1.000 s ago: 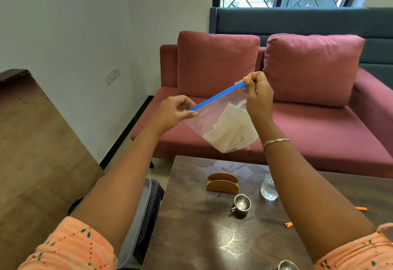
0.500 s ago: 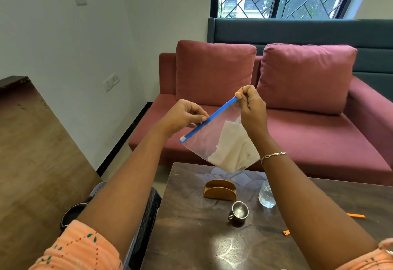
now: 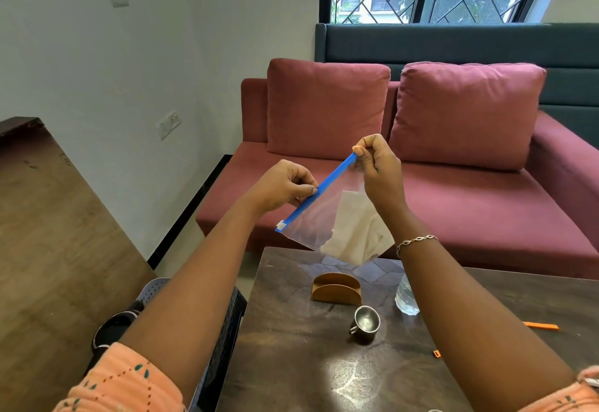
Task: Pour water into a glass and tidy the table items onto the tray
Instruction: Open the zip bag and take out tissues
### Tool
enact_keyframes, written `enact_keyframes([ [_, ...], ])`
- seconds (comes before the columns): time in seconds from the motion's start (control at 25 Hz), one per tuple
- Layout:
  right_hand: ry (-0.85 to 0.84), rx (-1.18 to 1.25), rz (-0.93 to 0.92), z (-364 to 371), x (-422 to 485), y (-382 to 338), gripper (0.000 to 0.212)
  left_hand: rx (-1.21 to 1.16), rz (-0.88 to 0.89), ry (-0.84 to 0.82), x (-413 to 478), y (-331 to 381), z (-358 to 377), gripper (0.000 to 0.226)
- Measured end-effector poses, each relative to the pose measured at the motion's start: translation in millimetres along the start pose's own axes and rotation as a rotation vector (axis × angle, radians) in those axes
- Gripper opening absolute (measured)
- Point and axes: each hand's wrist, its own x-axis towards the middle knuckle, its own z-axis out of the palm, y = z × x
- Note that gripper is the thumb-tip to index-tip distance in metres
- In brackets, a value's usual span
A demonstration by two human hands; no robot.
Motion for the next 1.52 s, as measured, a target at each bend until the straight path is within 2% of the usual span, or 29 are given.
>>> enact_keyframes([
  [0.12,0.033,-0.06,-0.065,-5,-3,6,0.008,0.037,0.003,0.019,1,-1,1,0.01],
  [0.2,0.059,-0.261,-0.276,-7,-10,11,0.015,0.057,0.004,0.026,3,-2,1,0.01],
  [0.32,-0.054,-0.521,-0.614,1,-31,17,0.027,0.092,0.025,0.022,5,-4,2,0.009],
  [0.4,-0.164,-0.604,-0.708,9,-43,24,0.034,0.116,0.033,0.006,5,-5,4,0.01],
  [0.48,-0.203,-0.625,-0.706,13,-50,27,0.029,0.164,0.018,-0.015,4,-6,6,0.009],
  [0.6,-0.203,-0.598,-0.721,14,-51,26,0.007,0.174,0.001,-0.012,2,-8,8,0.008],
  [0.68,-0.24,-0.602,-0.741,15,-54,26,0.007,0.229,0.003,0.035,2,-11,9,0.008],
  [0.88,-0.36,-0.6,-0.796,10,-65,34,0.007,0.447,0.069,0.286,2,-25,8,0.009],
  [1.04,-0.457,-0.596,-0.822,0,-75,41,0.008,0.523,0.212,0.353,-3,-33,10,0.019],
  [1.12,-0.487,-0.622,-0.814,-3,-78,41,0.006,0.618,0.32,0.327,-6,-38,13,0.026],
  [1.2,-0.524,-0.66,-0.808,-4,-81,40,0.009,0.733,0.352,0.289,-10,-41,18,0.033],
  [1.36,-0.595,-0.722,-0.836,-5,-84,36,0.029,0.841,0.142,0.159,-22,-29,30,0.05],
  [1.52,-0.708,-0.798,-0.73,-4,-79,26,0.026,0.867,0.084,-0.007,-32,-26,43,0.072],
])
